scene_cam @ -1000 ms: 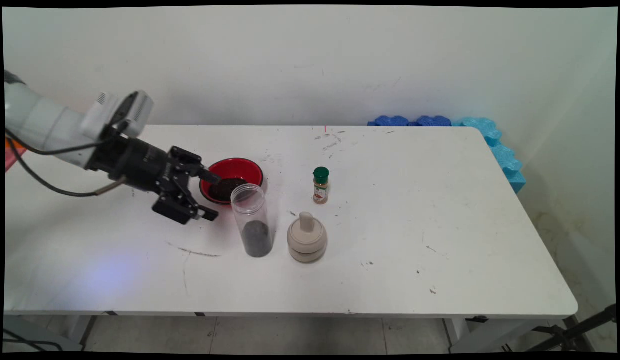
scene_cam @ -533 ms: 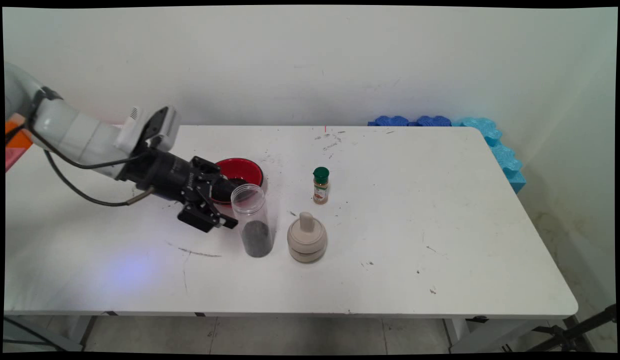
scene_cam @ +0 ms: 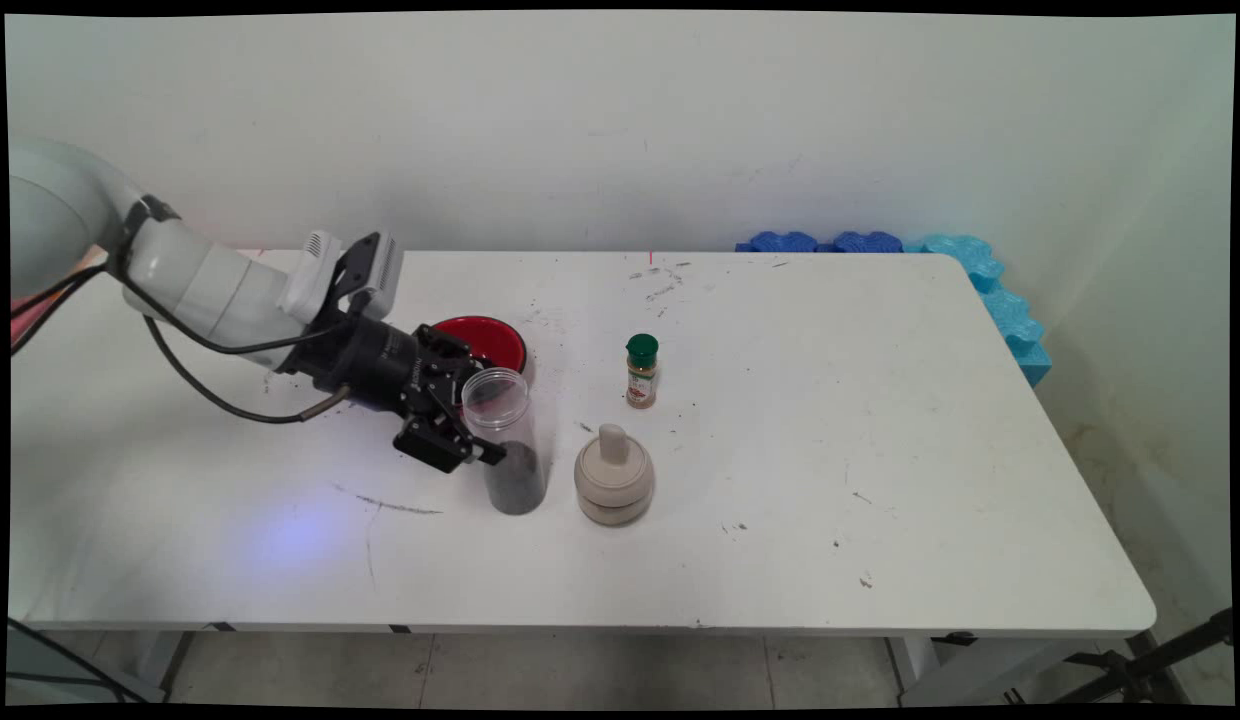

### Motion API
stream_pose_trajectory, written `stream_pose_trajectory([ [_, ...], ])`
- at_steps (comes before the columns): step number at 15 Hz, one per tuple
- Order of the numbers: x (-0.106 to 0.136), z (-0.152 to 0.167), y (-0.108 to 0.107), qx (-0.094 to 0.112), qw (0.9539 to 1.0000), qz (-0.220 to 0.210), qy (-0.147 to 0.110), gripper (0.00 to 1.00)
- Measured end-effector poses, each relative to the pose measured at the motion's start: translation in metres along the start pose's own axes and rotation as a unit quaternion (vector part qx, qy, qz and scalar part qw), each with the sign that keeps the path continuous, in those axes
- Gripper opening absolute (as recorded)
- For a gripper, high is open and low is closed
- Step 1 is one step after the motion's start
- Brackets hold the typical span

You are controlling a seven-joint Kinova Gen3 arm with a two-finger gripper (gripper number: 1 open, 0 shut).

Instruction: Pick up the black seasoning powder from the table, then pour the black seasoning powder in the red bowl

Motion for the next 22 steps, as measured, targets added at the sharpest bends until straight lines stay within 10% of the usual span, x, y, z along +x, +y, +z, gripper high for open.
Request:
stream_pose_trajectory([
  [6,0.002,0.012,-0.002,0.000,1.0000,-0.005,0.002,1.00],
  [7,0.002,0.013,-0.003,0.001,1.0000,-0.007,0.002,0.00],
  [22,0.024,-0.051,-0.017,0.005,0.9996,-0.018,0.022,0.00],
])
